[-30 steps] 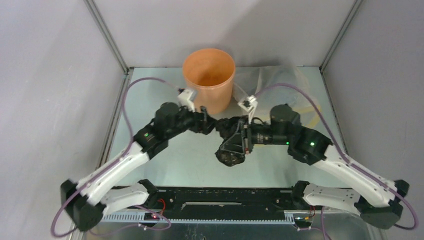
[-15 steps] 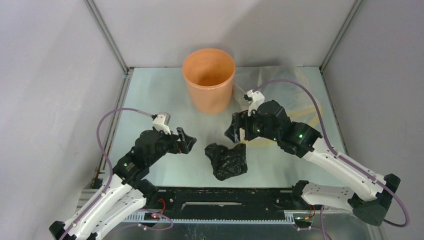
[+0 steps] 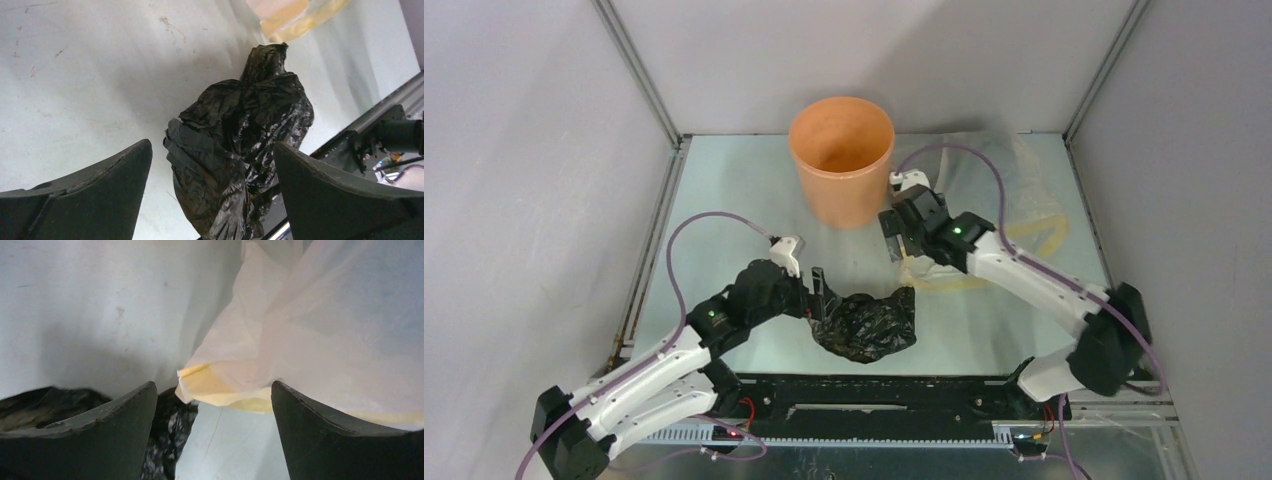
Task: Put the trash bags into the trash bin
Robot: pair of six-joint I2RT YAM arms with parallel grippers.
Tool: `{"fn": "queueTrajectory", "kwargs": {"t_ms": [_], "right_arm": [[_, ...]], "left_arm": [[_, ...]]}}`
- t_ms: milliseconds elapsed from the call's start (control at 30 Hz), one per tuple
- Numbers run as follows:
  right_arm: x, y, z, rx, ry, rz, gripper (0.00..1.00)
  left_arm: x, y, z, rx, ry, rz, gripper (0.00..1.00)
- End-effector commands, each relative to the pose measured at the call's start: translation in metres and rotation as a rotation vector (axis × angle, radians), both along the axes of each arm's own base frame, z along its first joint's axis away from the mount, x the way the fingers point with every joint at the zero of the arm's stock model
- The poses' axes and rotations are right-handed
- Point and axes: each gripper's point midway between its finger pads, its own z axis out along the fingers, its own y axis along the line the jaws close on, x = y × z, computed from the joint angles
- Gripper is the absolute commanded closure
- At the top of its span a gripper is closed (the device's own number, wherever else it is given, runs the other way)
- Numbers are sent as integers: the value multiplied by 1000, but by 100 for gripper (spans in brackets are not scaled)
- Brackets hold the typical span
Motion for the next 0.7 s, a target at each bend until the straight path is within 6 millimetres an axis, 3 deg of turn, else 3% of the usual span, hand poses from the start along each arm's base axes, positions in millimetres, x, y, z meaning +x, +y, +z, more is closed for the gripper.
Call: {"fn": "queueTrajectory", "kwargs": {"t_ms": [0,133,300,533,667], "right_arm": [[42,1,1,-112,-77,-54,13],[69,-14,-26,-221,-63,-148,8],[110,-47,-64,-304,-39,-253,8],[164,-104,-94,-398,-36,-402,12],[190,-156,-95,-418,-32,-542,14]], "left_arm": [[14,-2,5,-5,-21,63,0],[15,2,-16,31,38,107,0],[13,-2,-23,-8,48,94,1],[18,2,-34,-64,69,110,36],[19,2,-31,-83,58,104,41]]}}
